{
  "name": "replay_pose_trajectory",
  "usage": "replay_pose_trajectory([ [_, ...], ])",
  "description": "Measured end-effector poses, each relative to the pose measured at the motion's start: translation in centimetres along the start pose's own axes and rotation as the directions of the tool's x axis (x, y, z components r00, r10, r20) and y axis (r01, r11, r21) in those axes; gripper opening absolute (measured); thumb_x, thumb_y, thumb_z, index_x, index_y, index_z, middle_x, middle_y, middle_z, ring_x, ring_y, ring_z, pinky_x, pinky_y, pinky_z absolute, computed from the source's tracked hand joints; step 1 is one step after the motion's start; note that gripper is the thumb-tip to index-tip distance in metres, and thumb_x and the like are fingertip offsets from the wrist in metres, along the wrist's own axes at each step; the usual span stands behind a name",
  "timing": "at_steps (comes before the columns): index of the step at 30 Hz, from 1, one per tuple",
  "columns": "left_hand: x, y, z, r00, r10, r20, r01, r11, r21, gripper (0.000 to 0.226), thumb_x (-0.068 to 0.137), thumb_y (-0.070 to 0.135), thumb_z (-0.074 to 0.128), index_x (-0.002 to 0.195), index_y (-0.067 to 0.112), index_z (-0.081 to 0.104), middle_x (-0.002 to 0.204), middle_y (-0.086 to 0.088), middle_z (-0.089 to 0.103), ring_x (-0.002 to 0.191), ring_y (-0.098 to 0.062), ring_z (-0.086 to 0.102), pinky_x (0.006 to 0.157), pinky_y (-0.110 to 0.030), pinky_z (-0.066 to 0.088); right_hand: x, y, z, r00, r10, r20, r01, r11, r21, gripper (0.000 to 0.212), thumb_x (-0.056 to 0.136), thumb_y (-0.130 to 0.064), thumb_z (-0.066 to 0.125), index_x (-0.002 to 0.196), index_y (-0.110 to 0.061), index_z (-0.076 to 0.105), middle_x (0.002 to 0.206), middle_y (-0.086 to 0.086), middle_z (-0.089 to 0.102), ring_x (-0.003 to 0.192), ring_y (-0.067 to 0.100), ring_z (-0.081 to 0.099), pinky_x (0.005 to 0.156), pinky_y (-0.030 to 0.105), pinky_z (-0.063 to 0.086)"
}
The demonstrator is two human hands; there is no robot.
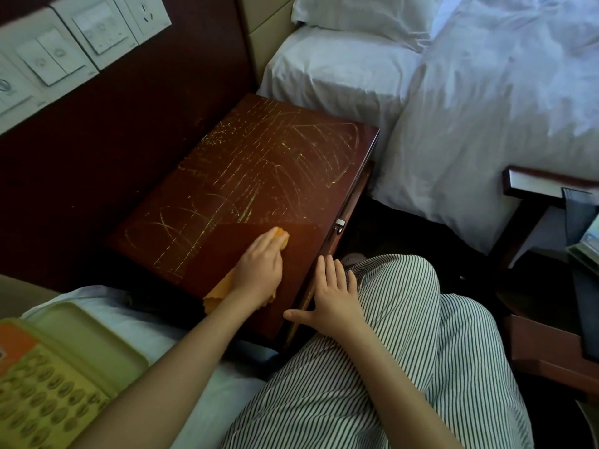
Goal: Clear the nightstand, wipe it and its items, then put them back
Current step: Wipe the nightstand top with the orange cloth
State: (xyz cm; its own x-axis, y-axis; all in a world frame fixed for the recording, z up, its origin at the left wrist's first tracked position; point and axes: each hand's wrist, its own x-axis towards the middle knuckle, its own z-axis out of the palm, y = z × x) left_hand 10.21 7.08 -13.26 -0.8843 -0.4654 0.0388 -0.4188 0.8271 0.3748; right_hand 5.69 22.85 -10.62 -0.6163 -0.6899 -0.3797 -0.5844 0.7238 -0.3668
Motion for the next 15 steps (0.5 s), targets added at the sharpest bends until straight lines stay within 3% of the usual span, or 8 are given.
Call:
replay_pose_trajectory([
  [3,2.3,2.0,0.8,0.999,0.036,0.006,-0.036,0.999,-0.010,0.042,0.099,0.017,0.033,0.140,0.020,0.040,0.149,0.002,0.033,0.138,-0.016,0.028,0.110,-0.029,0.024,-0.1,-0.1,0.0,0.999,0.006,-0.046,-0.005,1.000,0.017,0.115,0.078,-0.073,0.047,0.148,-0.006,-0.016,0.157,0.011,-0.017,0.144,0.026,-0.015,0.115,0.042,-0.009],
  [10,1.3,2.2,0.6,0.917,0.369,0.154,-0.370,0.929,-0.021,0.043,0.093,0.013,0.043,0.135,0.022,0.047,0.143,0.002,0.042,0.133,-0.015,0.036,0.109,-0.032,0.032,-0.5,-0.1,-0.2,0.988,0.034,-0.152,-0.018,0.994,0.108,0.111,0.080,-0.069,0.050,0.149,-0.007,-0.011,0.158,0.010,-0.011,0.145,0.025,-0.010,0.115,0.041,-0.007],
  [12,-0.6,1.1,0.1,0.901,0.390,0.190,-0.392,0.920,-0.027,0.045,0.093,0.013,0.045,0.137,0.022,0.045,0.145,0.003,0.041,0.134,-0.014,0.034,0.111,-0.031,0.029,-0.6,0.0,-0.3,0.987,0.027,-0.158,-0.009,0.993,0.115,0.107,0.081,-0.069,0.047,0.149,-0.009,-0.010,0.158,0.008,-0.009,0.145,0.024,-0.009,0.116,0.040,-0.006],
  [15,-3.5,-1.1,-0.6,0.941,0.318,0.113,-0.319,0.948,-0.006,0.045,0.092,0.023,0.033,0.134,0.024,0.048,0.141,0.003,0.045,0.131,-0.013,0.039,0.107,-0.030,0.034,-0.6,-0.2,-0.3,0.987,0.026,-0.158,-0.005,0.992,0.128,0.105,0.082,-0.069,0.045,0.150,-0.010,-0.009,0.159,0.007,-0.007,0.145,0.022,-0.008,0.116,0.038,-0.006],
])
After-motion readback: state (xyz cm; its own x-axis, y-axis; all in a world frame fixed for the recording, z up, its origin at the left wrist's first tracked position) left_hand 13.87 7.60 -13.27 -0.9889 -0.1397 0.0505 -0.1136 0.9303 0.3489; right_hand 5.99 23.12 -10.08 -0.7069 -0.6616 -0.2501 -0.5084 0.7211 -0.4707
